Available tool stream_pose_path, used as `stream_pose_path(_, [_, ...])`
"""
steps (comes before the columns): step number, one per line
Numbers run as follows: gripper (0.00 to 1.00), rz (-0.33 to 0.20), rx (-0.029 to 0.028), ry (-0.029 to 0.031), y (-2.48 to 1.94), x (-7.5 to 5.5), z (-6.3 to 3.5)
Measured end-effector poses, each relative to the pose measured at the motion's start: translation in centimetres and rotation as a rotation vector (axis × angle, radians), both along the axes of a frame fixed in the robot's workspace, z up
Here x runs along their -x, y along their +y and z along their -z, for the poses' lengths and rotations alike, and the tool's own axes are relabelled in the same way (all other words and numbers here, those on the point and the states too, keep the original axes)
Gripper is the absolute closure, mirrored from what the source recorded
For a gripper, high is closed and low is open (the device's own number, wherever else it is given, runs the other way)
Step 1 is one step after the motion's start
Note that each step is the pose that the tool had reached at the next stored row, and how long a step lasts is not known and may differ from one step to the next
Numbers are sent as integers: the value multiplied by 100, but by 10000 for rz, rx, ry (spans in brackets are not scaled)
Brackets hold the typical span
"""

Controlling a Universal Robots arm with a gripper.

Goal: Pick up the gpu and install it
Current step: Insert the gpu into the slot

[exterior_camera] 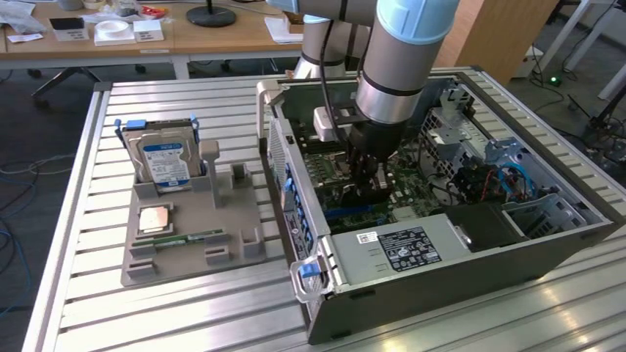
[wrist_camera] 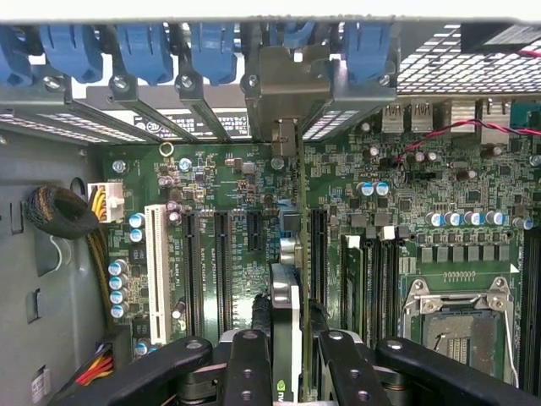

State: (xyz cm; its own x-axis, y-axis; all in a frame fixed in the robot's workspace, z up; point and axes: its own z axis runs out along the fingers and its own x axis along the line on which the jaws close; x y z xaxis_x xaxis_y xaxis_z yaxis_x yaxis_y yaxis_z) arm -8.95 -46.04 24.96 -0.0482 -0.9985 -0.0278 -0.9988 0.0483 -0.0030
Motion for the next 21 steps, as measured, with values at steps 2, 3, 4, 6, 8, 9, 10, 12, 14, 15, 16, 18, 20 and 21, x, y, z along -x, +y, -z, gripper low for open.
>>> stream_pose_path(2, [73, 26, -1, 0, 0, 0, 0])
stream_pose_path(3, [73, 59, -1, 0, -1, 0, 0])
stream_pose_path(4, [73, 105, 0, 0, -1, 0, 1])
stream_pose_path(6, [73, 159, 0, 0, -1, 0, 0])
stream_pose_path(8, [73, 160, -1, 0, -1, 0, 1])
stream_pose_path(9, [73, 161, -1, -1, -2, 0, 1])
stream_pose_path(10, [73, 164, -1, -1, -5, 0, 1])
stream_pose_path(12, [73, 203, 0, 0, -7, 0, 3])
stream_pose_path(14, [73, 208, 0, 0, -7, 0, 3])
stream_pose_path(15, [73, 209, 0, 0, -8, 0, 5])
stream_pose_path(16, [73, 216, -1, -1, -9, 0, 10])
stream_pose_path(18, [73, 235, 1, 0, -10, 0, 12])
stream_pose_path(20, [73, 235, 0, 0, -9, 0, 12])
stream_pose_path(21, [73, 235, 0, 0, -9, 0, 14])
